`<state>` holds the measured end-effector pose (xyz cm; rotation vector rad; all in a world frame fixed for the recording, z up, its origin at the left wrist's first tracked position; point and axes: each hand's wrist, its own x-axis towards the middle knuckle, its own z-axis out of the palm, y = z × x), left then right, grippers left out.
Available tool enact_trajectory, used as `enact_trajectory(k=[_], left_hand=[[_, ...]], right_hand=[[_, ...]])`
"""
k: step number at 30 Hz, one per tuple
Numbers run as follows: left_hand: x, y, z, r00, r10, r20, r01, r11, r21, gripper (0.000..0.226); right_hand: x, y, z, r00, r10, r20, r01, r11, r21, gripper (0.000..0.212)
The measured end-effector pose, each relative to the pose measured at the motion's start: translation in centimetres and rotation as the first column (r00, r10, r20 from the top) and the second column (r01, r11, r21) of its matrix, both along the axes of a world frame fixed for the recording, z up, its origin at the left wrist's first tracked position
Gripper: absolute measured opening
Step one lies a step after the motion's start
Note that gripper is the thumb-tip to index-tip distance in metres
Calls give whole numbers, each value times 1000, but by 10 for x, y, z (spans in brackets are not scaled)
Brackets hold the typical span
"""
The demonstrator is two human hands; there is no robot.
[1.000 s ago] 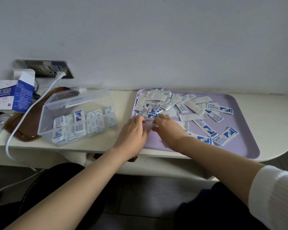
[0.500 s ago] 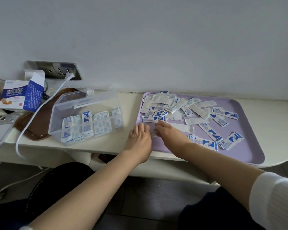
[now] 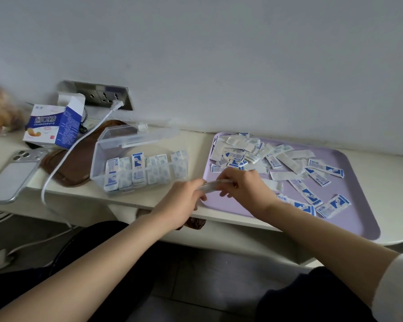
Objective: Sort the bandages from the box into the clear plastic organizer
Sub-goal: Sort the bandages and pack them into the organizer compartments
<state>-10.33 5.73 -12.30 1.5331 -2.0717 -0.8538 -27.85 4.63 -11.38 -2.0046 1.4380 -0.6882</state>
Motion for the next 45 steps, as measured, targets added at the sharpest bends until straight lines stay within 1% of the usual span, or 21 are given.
enact_trajectory(k=[2, 5, 7, 9, 12, 15, 17, 18, 20, 22, 23, 25, 27, 30, 32, 35, 38, 40, 43, 45], left_hand=[[12, 2, 1, 999, 17, -37, -15, 998, 67, 19], [27, 10, 6, 993, 56, -103, -45, 993, 111, 18], [34, 16, 9, 990, 87, -114, -76, 993, 95, 17], [38, 24, 11, 990, 102, -96, -95, 993, 75, 13], [39, 30, 12, 991, 115, -71, -109, 991, 76, 9], [50, 31, 16, 989, 136, -58, -132, 989, 70, 15], [63, 31, 19, 994, 112, -17, -110, 991, 74, 18], [70, 32, 20, 996, 87, 15, -88, 993, 82, 19], [84, 33, 23, 996, 33, 78, -41, 994, 97, 18], [98, 35, 24, 992, -15, 125, 1, 994, 112, 18], [104, 37, 25, 989, -39, 146, 21, 992, 124, 18], [115, 40, 25, 983, -74, 166, 48, 987, 156, 21], [123, 42, 25, 984, -84, 154, 57, 983, 173, 21], [130, 42, 23, 991, -53, 120, 38, 992, 122, 19], [133, 40, 24, 994, -10, 109, 3, 998, 61, 16], [137, 35, 29, 994, 58, 98, -58, 998, -2, 14], [144, 31, 38, 990, 111, 83, -105, 992, -72, 12], [149, 29, 45, 985, 170, 30, -165, 977, -132, 8], [156, 24, 58, 973, 206, -107, -227, 941, -250, 3], [161, 21, 63, 966, 217, -143, -253, 909, -332, 3]], right_hand=[[7, 3, 2, 998, 21, 63, -27, 994, 103, 14], [20, 7, 3, 994, 60, 86, -76, 979, 187, 12], [32, 10, 2, 993, 86, 76, -99, 977, 190, 13], [48, 14, 1, 997, 73, 33, -77, 984, 161, 16], [66, 19, -4, 997, 73, 16, -75, 988, 132, 23], [73, 20, -1, 991, 112, -75, -104, 989, 106, 17], [75, 20, 3, 978, 160, -136, -143, 981, 130, 16], [76, 19, 5, 960, 194, -202, -167, 975, 144, 19], [81, 23, 6, 896, 289, -336, -233, 952, 200, 29], [89, 30, 5, 845, 388, -368, -305, 915, 263, 33], [93, 33, 4, 820, 419, -389, -334, 903, 269, 34], [101, 36, 4, 769, 440, -464, -364, 898, 248, 36], [105, 39, 4, 733, 430, -526, -374, 902, 216, 35], [108, 39, 1, 729, 403, -554, -371, 912, 175, 26], [110, 36, 0, 749, 375, -546, -360, 922, 139, 28], [122, 30, 10, 826, 342, -449, -351, 934, 66, 22], [141, 25, 23, 879, 296, -374, -330, 944, -29, 25], [153, 22, 28, 911, 266, -315, -309, 946, -96, 29], [170, 12, 32, 957, 218, -191, -257, 942, -216, 33], [181, 5, 37, 976, 174, -129, -206, 933, -297, 29]])
